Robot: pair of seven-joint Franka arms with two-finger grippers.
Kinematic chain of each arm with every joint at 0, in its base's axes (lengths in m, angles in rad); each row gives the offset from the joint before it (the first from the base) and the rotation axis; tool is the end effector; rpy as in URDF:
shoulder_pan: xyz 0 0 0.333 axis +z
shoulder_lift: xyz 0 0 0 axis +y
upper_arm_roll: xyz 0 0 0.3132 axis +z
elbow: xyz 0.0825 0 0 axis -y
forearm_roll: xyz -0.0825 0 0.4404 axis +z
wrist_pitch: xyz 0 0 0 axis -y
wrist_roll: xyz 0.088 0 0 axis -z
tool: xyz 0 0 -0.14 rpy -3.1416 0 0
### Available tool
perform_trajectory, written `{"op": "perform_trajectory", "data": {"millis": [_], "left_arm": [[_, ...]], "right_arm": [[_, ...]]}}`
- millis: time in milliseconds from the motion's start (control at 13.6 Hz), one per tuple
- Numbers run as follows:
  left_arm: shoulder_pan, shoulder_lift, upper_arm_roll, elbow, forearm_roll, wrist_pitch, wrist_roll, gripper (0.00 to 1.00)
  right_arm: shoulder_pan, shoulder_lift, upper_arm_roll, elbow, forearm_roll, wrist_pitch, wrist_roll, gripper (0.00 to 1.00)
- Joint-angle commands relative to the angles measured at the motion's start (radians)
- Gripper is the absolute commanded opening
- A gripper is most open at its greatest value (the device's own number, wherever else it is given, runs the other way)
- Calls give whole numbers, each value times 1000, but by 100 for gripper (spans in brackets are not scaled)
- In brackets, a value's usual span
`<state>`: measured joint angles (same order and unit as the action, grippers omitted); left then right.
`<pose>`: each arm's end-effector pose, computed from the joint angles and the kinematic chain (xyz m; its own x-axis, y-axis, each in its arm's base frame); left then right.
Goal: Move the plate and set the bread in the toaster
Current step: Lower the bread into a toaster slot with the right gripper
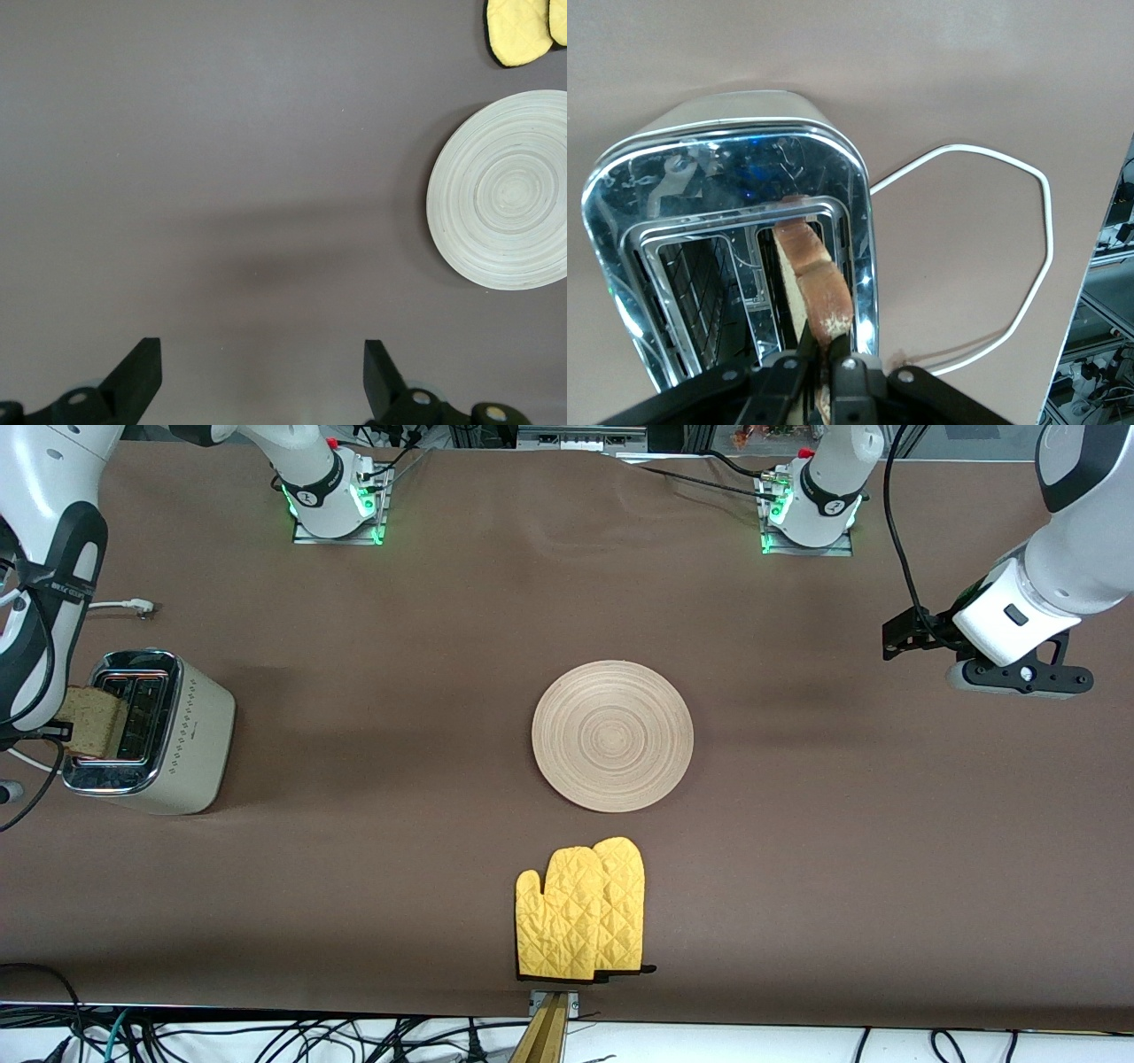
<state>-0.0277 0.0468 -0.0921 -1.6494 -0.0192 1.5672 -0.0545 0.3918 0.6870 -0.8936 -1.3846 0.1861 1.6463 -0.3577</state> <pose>0.6089 -0.0751 0.5188 0.9895 -0.0648 -0.1295 -0.0632 -0.9979 0.0163 0.6848 -0.2239 0.3568 0.9494 -0.1364 -0.2828 -0.0649 -0.9665 0.2482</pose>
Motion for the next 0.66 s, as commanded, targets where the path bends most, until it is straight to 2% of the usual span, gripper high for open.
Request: {"op": "perform_trajectory", "data": {"millis": [0, 74, 221, 295, 517, 590], "left_arm": [[3, -2, 2, 8, -15, -15, 13, 100], [2, -2, 2, 8, -16, -15, 13, 100], [2, -2, 2, 8, -16, -15, 12, 100], [2, -2, 2, 8, -16, -15, 12, 100], [3, -2, 2, 8, -16, -15, 13, 100], [2, -2, 2, 8, -15, -15, 13, 100]], "right_arm": [[-14, 23, 1, 1, 55, 20, -20, 0], [-25, 28, 1, 1, 59, 27, -18, 0], [-27, 29, 1, 2, 59, 29, -18, 45], [-27, 28, 1, 2, 59, 27, -20, 54], [-25, 23, -2, 7, 56, 21, -36, 61], [-25, 19, -4, 12, 55, 18, -46, 67]]}}
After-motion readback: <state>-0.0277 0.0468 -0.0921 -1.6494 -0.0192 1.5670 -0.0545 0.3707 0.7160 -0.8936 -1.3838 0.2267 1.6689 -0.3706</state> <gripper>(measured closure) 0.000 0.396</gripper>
